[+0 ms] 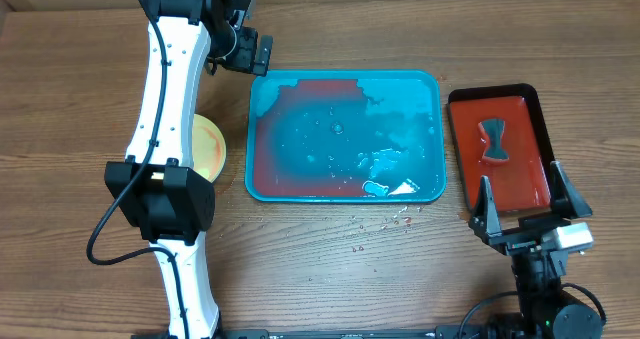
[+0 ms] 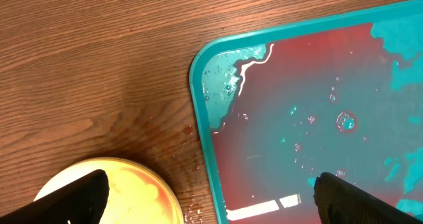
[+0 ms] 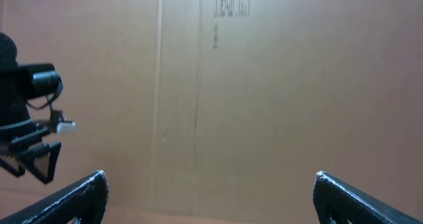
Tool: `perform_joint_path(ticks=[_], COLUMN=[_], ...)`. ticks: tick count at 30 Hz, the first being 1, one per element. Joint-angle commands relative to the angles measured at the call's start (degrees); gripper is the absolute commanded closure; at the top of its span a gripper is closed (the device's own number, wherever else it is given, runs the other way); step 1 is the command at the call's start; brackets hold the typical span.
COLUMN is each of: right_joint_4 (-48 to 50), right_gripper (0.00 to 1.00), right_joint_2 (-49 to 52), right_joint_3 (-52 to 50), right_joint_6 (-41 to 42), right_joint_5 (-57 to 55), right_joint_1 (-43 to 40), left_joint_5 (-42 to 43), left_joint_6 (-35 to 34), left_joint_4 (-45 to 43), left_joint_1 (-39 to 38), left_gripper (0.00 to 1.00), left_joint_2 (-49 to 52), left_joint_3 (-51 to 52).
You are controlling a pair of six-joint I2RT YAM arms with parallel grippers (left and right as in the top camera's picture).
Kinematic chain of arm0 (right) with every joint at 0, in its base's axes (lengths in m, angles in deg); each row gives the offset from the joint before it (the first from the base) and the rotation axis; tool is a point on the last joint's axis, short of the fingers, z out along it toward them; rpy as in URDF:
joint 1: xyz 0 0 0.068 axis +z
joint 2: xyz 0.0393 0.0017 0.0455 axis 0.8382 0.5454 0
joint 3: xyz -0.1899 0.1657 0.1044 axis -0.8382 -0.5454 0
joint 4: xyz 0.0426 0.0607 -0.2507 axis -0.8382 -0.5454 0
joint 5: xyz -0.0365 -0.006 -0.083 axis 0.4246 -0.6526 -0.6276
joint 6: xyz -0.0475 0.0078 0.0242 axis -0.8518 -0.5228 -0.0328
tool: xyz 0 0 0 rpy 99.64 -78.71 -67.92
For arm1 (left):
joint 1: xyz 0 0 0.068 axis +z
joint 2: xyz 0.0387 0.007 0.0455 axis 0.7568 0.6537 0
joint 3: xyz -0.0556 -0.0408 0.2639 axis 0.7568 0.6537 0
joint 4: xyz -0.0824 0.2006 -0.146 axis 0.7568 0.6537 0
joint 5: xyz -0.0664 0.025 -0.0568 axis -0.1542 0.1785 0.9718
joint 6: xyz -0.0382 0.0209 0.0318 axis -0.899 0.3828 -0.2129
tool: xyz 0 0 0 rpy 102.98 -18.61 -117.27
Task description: Clean dirty plates on tray and stack at the side
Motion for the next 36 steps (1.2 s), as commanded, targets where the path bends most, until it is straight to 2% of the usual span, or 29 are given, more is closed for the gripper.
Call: perform_joint_path(ticks=[1, 17, 24, 36], right_joint_4=[0.5, -2.8, -20.0, -20.0], right_gripper=[0.00, 0.00, 0.00, 0.00], right_joint_2=[-0.6, -0.6, -0.5, -0.6], right_joint_3=[-1.7, -5.1, -5.1, -5.1], right_joint_6=[0.3, 0.3, 0.5, 0.5], right_joint_5=[0.4, 0.4, -0.2, -0.1], right_joint_1=[0.5, 0.7, 0.7, 0.6], left_joint_5=[0.4, 0.4, 0.4, 0.4], left_joint_6=[-0.5, -0.5, -0.5, -0.5], left_joint_4=[-0.1, -0.1, -0.1, -0.1], left_joint_1=[-0.1, -0.1, -0.1, -0.1], left_gripper=[0.00, 0.01, 0.00, 0.00], left_joint_2=[-0.9, -0.9, -0.9, -0.9], left_joint_3=[-0.6, -0.6, -0.6, -0.6])
